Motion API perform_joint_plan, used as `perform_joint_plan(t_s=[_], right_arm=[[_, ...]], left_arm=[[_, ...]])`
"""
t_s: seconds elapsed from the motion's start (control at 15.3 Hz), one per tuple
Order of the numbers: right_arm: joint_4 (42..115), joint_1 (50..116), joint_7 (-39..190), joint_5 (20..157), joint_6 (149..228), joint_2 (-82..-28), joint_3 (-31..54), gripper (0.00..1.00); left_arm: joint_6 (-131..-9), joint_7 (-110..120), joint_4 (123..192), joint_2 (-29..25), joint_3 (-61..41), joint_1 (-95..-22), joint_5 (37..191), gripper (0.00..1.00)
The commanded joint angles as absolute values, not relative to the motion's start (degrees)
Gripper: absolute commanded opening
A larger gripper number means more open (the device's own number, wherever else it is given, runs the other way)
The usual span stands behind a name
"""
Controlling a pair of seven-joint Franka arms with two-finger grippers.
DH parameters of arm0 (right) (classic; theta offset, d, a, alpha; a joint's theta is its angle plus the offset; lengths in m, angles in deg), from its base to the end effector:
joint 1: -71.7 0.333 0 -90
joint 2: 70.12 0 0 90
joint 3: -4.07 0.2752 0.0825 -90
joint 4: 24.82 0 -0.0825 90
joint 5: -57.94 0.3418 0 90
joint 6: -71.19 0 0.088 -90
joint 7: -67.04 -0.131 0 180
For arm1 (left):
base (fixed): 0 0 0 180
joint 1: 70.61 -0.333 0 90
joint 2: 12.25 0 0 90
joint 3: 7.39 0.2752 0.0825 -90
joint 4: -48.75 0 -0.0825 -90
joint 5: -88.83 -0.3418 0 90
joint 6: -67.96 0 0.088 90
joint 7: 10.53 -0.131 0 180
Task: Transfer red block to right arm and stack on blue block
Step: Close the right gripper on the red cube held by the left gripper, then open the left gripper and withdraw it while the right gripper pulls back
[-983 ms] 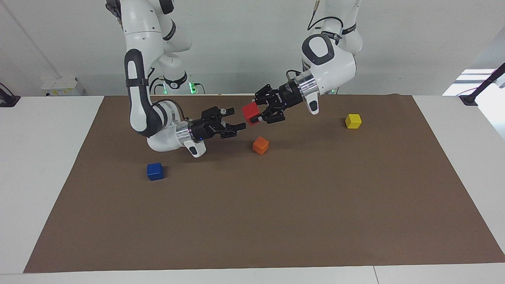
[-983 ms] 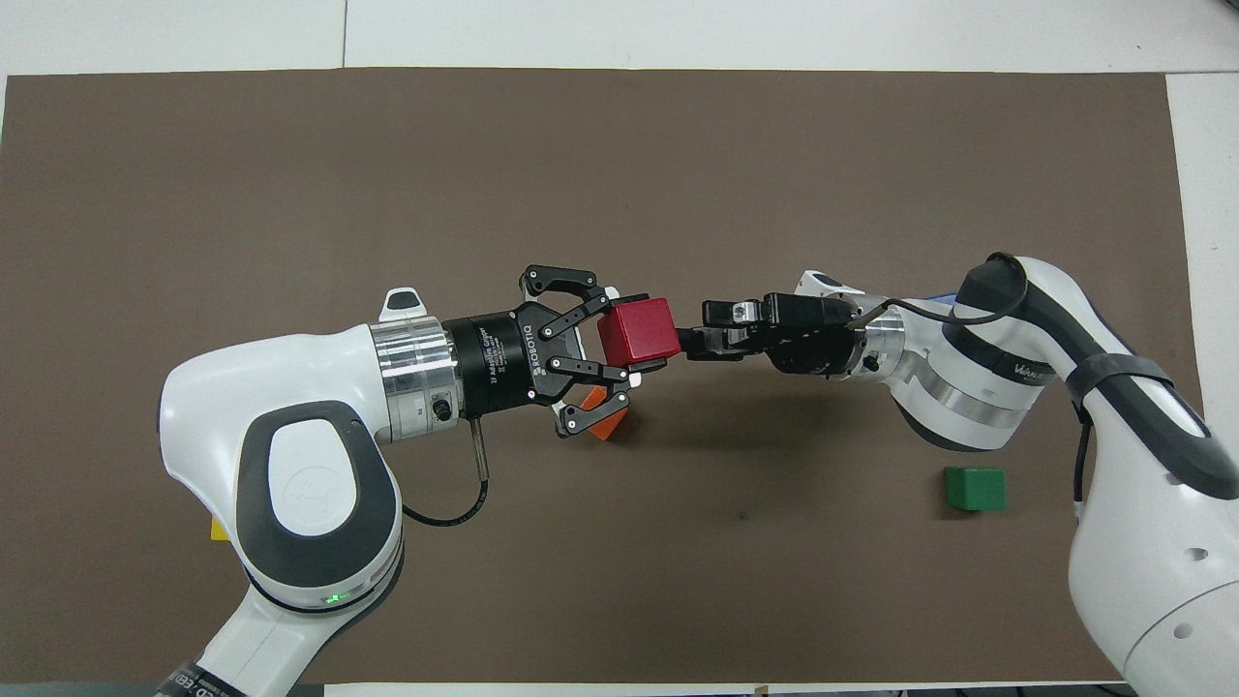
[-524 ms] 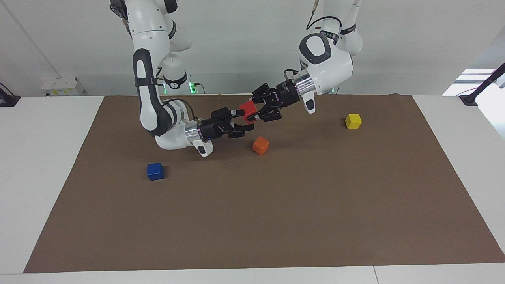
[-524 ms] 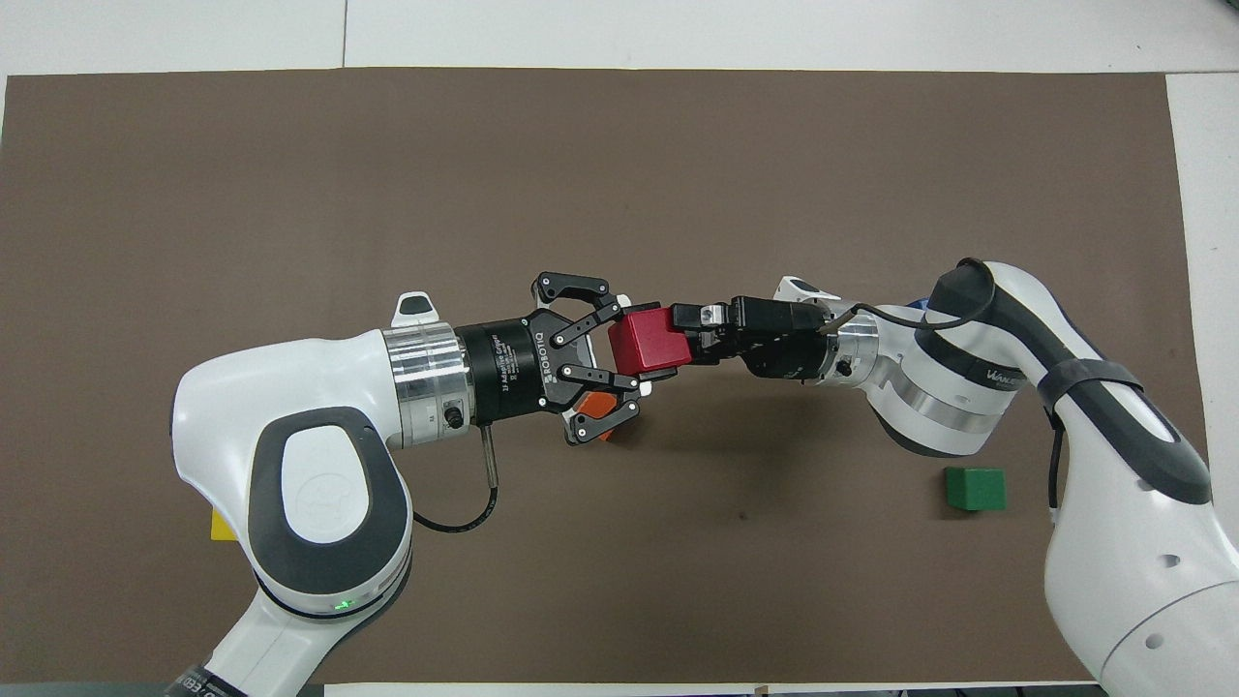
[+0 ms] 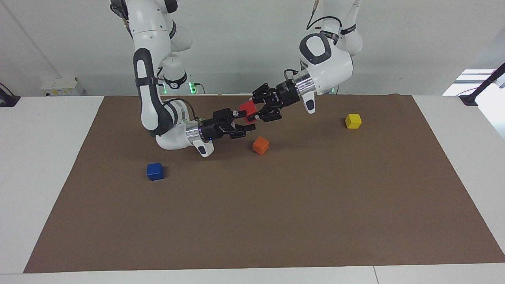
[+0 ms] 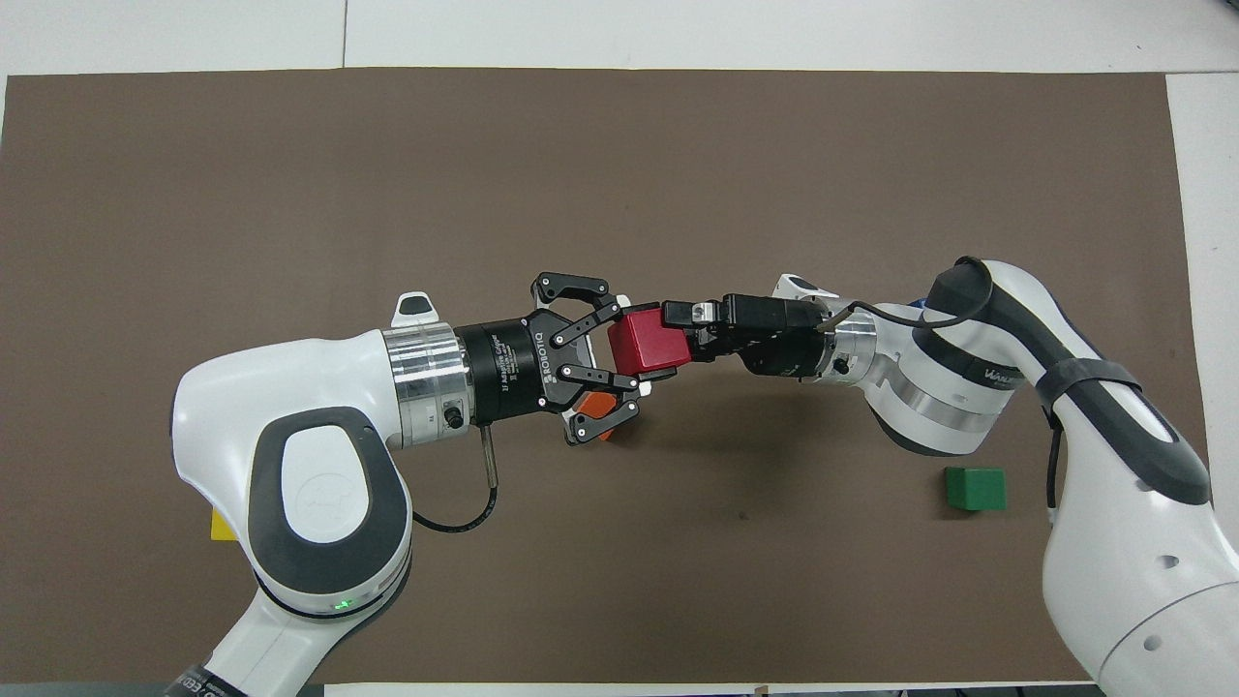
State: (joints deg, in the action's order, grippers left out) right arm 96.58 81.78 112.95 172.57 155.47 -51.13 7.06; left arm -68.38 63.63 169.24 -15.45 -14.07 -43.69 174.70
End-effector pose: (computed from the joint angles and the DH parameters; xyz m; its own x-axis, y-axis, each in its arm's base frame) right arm 0.4993 0.2441 0.3376 0.9947 -0.0127 -0.1023 -0.0909 0.3596 -0.9287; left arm 0.4396 -0.3250 0.4556 -0.0712 0.3741 -0.9246 0.9880 0.1537 -0.0139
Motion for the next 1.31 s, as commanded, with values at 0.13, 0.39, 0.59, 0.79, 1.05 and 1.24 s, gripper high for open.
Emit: perform_joint_plan(t_s=[0.13,0.39,0.59,0.79,1.05,1.24], right_arm=[[95.9,82.3,114.6,173.9,157.6,-50.5,7.1,0.17],[95.7,82.2,113.8,173.9,158.5,-50.5,7.1,0.00],[95.3,82.2,113.2,173.8,159.8,-50.7,7.1,0.00],[95.3,82.2,113.1,173.8,160.0,-50.9,7.1,0.00],[95.3,82.2,112.8,173.8,160.9,-51.2,7.1,0.00],[95.3,82.2,112.2,173.7,161.4,-51.5,7.1,0.00]], left_arm=[[-69.1,62.5,170.3,-16.5,-13.4,-42.6,175.9,0.00],[-68.9,62.5,170.4,-16.6,-13.4,-42.7,175.9,0.00],[-68.7,62.4,170.4,-16.6,-13.4,-42.9,175.9,0.00],[-68.7,62.7,170.0,-16.5,-13.3,-43.4,175.8,0.37],[-68.4,62.5,170.0,-16.6,-13.1,-44.3,175.2,1.00],[-64.1,60.9,170.1,-16.8,-13.1,-48.6,174.4,1.00]])
